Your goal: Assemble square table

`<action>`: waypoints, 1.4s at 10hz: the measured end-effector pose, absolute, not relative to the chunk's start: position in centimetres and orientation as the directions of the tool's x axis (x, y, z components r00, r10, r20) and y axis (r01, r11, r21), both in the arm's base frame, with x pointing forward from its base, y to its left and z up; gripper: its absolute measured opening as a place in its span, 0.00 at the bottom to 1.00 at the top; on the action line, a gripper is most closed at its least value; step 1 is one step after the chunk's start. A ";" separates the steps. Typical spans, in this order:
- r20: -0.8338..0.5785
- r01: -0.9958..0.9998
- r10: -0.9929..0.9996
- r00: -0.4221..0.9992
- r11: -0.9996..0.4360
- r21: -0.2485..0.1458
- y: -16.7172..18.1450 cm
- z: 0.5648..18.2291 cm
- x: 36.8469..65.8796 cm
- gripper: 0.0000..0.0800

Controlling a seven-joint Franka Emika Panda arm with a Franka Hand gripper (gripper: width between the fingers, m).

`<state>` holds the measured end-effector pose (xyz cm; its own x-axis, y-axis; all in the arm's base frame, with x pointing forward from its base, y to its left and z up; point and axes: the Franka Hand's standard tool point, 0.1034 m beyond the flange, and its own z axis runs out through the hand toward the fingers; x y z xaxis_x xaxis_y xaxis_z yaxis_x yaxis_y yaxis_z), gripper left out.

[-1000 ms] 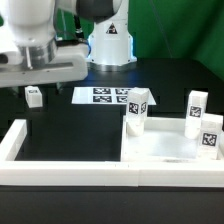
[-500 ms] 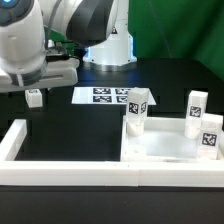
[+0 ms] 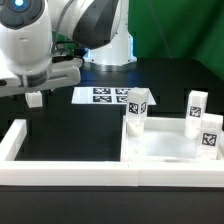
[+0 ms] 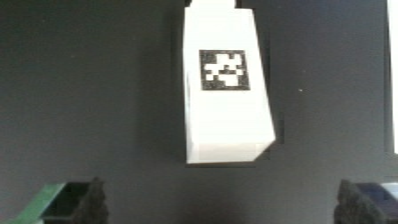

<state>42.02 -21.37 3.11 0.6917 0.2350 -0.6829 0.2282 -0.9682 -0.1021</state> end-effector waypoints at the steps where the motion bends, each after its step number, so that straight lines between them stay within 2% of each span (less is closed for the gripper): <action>1: -0.683 0.228 0.235 0.691 -0.968 -0.102 -21.4 3.1 42.0 0.81; 2: -0.685 0.227 0.235 0.690 -0.968 -0.103 -21.4 3.0 41.8 0.81; 4: -0.776 0.253 0.201 0.598 -0.966 -0.056 -20.7 1.8 38.1 0.81; 5: -0.811 0.251 0.199 0.551 -0.966 -0.066 -20.7 1.5 37.1 0.81; 10: -0.808 0.252 0.198 0.555 -0.966 -0.063 -20.9 1.5 37.4 0.81; 12: -0.808 0.252 0.197 0.555 -0.966 -0.063 -20.9 1.5 37.4 0.50; 13: -0.808 0.252 0.197 0.555 -0.966 -0.063 -20.9 1.5 37.4 0.50; 14: -0.808 0.252 0.197 0.555 -0.966 -0.063 -20.9 1.5 37.4 0.36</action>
Offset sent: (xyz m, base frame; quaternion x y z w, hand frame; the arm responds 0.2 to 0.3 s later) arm -0.0780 0.0113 -0.0145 -0.1043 -0.2199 0.0241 0.9696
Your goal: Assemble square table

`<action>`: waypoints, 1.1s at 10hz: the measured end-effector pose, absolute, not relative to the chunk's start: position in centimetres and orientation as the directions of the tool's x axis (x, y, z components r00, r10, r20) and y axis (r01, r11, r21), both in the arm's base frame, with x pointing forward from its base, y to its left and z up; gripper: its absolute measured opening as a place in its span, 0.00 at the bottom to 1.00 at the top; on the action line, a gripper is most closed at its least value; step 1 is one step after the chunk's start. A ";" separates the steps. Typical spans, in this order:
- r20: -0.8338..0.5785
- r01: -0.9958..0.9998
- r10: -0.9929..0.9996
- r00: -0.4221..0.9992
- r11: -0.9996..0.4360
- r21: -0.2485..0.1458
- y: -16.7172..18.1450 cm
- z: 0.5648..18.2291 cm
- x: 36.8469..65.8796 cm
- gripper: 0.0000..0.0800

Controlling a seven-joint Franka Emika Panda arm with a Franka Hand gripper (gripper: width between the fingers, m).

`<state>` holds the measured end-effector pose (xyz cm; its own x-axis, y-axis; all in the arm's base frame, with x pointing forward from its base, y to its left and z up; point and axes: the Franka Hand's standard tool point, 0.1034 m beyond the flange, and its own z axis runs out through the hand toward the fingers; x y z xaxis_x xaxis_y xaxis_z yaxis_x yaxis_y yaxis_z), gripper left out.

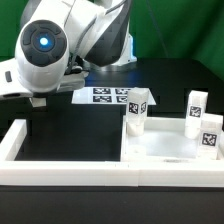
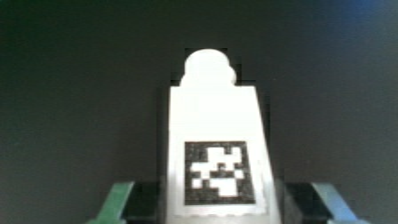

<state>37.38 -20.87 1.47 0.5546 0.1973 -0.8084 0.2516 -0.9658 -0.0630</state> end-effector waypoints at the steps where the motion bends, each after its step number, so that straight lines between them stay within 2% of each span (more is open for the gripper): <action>1: -0.808 0.252 0.197 0.555 -0.966 -0.063 -20.9 1.5 37.4 0.36; 6: -0.807 0.253 0.198 0.556 -0.965 -0.063 -20.8 1.6 37.7 0.36; 7: -0.820 0.235 0.197 0.537 -0.969 -0.079 -19.7 3.3 39.5 0.36; 8: -0.812 0.231 0.191 0.551 -0.970 -0.071 -18.3 5.3 42.5 0.36; 9: -0.798 0.261 0.217 0.563 -0.962 -0.078 -16.9 8.2 45.3 0.36; 10: -0.783 0.309 0.280 0.556 -0.944 -0.118 -17.0 9.9 46.5 0.36; 11: -0.744 0.310 0.275 0.609 -0.946 -0.096 -17.4 9.0 46.9 0.36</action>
Offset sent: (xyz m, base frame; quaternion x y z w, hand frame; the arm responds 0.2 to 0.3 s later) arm 0.0000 0.0000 0.0000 0.0000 0.0000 0.0000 1.0000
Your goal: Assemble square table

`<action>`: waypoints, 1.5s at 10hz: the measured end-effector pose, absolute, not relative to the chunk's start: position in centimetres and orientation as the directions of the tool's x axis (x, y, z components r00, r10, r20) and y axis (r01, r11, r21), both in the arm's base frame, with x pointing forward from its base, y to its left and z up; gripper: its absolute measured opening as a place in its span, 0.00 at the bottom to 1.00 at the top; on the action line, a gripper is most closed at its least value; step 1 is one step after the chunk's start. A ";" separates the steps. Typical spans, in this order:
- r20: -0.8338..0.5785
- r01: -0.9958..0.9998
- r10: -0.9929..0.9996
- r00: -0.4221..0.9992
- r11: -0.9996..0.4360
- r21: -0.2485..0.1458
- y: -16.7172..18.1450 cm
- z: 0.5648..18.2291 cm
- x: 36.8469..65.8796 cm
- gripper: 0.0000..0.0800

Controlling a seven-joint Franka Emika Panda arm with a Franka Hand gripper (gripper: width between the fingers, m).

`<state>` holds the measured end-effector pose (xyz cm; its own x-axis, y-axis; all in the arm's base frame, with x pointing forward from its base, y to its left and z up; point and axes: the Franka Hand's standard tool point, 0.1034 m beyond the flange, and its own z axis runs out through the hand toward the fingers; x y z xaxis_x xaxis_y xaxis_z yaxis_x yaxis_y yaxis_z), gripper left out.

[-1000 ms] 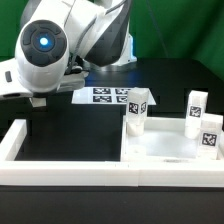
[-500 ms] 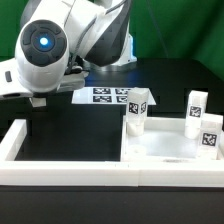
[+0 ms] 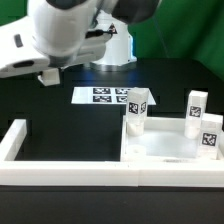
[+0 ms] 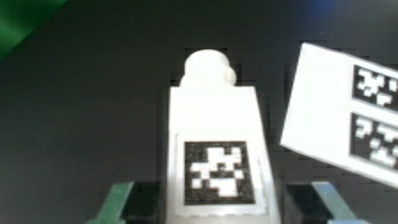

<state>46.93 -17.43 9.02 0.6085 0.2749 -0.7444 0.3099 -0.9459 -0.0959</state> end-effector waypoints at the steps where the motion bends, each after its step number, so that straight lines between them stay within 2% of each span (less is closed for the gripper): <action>1: -0.720 0.315 0.284 0.633 -0.944 -0.095 -17.6 9.0 46.7 0.36; 3: -0.630 0.327 0.299 0.716 -0.942 -0.075 -17.8 9.3 47.4 0.36; 4: -0.585 0.339 0.310 0.750 -0.939 -0.062 -17.0 10.1 49.1 0.36; 6: -0.443 0.342 0.334 0.832 -0.938 -0.065 -15.1 14.0 54.6 0.36; 7: -0.399 0.356 0.344 0.850 -0.933 -0.047 -15.4 15.8 56.2 0.36; 8: -0.347 0.362 0.348 0.871 -0.932 -0.025 -15.7 16.5 56.8 0.36; 10: -0.238 0.358 0.349 0.906 -0.934 -0.006 -16.2 16.1 56.9 0.36; 11: -0.175 0.334 0.326 0.929 -0.942 0.017 -16.1 15.9 57.0 0.36; 12: -0.146 0.311 0.304 0.941 -0.950 0.028 -14.7 15.1 57.0 0.36; 13: -0.115 0.262 0.259 0.959 -0.965 0.012 -12.4 15.2 58.2 0.36; 15: 0.000 0.135 0.135 0.991 -0.991 -0.010 -8.0 15.7 62.7 0.36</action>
Offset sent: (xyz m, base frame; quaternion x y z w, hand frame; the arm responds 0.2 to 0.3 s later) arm 0.0438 0.0231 0.0155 -0.0496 0.1704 0.0087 0.9841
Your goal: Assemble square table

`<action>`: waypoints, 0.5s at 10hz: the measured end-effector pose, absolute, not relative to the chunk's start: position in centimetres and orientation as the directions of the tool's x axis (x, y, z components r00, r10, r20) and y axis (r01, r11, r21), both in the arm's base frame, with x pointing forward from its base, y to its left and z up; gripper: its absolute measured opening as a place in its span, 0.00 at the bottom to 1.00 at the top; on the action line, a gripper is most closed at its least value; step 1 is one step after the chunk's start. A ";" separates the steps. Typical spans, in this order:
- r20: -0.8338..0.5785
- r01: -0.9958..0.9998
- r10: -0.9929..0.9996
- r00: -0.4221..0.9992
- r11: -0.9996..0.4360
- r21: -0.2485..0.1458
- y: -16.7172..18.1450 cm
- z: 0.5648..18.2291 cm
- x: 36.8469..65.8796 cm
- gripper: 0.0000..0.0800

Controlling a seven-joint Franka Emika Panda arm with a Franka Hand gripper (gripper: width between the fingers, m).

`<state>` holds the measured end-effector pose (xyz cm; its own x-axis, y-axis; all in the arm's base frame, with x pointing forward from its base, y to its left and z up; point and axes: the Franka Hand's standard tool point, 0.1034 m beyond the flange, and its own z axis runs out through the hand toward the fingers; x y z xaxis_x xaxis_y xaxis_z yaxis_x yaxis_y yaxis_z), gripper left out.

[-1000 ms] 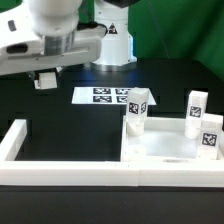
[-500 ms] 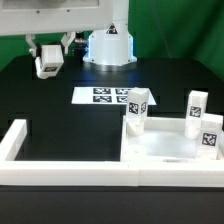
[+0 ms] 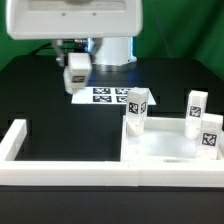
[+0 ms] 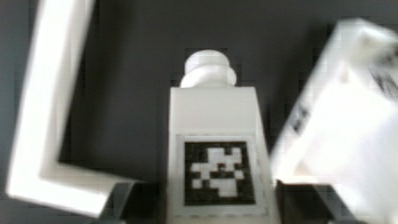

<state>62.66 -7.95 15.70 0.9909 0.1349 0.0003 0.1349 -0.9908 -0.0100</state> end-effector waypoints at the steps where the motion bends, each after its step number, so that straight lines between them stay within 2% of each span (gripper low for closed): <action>1: 0.062 0.098 0.098 0.993 -0.995 -0.010 -5.9 16.3 64.9 0.36; 2: 0.131 0.104 0.104 0.986 -0.995 0.007 -5.3 16.9 66.4 0.36; 5: 0.326 0.116 0.144 0.934 -0.988 0.102 -7.4 16.6 66.3 0.36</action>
Offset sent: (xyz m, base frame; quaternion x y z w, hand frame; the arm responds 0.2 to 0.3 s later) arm 0.0000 0.0000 0.0000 0.0000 0.1938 0.0000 0.9810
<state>66.27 -7.39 16.62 0.9345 0.1439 0.3257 0.1164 -0.9879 0.1024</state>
